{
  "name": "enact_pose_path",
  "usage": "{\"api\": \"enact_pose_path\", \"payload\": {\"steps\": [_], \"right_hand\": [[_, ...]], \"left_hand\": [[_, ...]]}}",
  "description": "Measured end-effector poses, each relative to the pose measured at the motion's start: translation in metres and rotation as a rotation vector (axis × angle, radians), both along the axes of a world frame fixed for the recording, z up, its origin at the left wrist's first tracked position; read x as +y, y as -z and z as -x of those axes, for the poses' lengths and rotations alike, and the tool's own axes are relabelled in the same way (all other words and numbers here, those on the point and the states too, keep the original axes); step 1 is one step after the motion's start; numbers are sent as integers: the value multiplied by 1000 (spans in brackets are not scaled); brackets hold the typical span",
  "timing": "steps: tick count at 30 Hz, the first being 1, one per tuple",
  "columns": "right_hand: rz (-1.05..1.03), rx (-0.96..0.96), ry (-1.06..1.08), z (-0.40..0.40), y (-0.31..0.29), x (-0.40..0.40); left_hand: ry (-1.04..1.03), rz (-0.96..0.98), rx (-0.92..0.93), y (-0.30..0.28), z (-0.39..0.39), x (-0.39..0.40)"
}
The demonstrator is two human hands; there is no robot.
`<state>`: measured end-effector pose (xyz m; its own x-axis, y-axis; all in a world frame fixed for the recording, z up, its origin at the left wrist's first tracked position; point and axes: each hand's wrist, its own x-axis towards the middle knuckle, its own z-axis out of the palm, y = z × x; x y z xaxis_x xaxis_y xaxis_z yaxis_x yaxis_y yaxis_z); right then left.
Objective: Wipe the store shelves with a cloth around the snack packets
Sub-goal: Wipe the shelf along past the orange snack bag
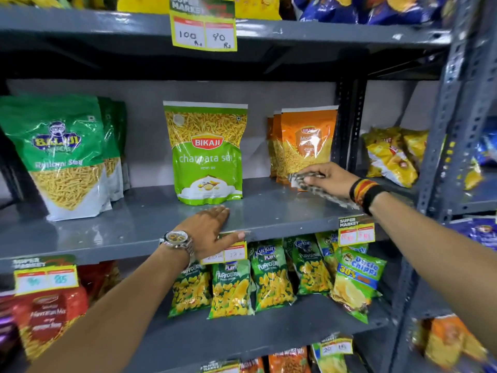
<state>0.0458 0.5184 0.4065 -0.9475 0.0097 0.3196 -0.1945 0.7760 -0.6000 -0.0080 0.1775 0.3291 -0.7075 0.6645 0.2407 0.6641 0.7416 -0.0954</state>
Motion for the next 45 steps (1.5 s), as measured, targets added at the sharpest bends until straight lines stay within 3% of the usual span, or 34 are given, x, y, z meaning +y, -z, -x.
{"api": "enact_pose_path", "payload": {"steps": [6, 13, 19, 22, 28, 32, 37, 43, 45], "right_hand": [[-33, 23, 201, 43, 14, 42], [-245, 4, 45, 78, 36, 54], [-217, -11, -56, 95, 49, 62], [-204, -57, -175, 76, 44, 60], [-109, -241, -469, -38, 37, 74], [3, -138, -278, -22, 14, 104], [-118, -142, -52, 11, 31, 97], [-135, -323, -247, -55, 30, 91], [-99, -286, -242, -60, 19, 107]], "left_hand": [[14, 33, 42, 1, -10, 47], [-24, 44, 43, 1, -19, 122], [-67, 39, 46, 8, -12, 129], [-82, 33, 41, 8, -14, 131], [-65, 18, 30, 8, -14, 129], [-66, -8, 33, 7, -16, 129], [-58, 4, 37, 7, -16, 127], [-16, 40, 35, 2, -22, 128], [-2, 57, 56, -2, -25, 136]]}}
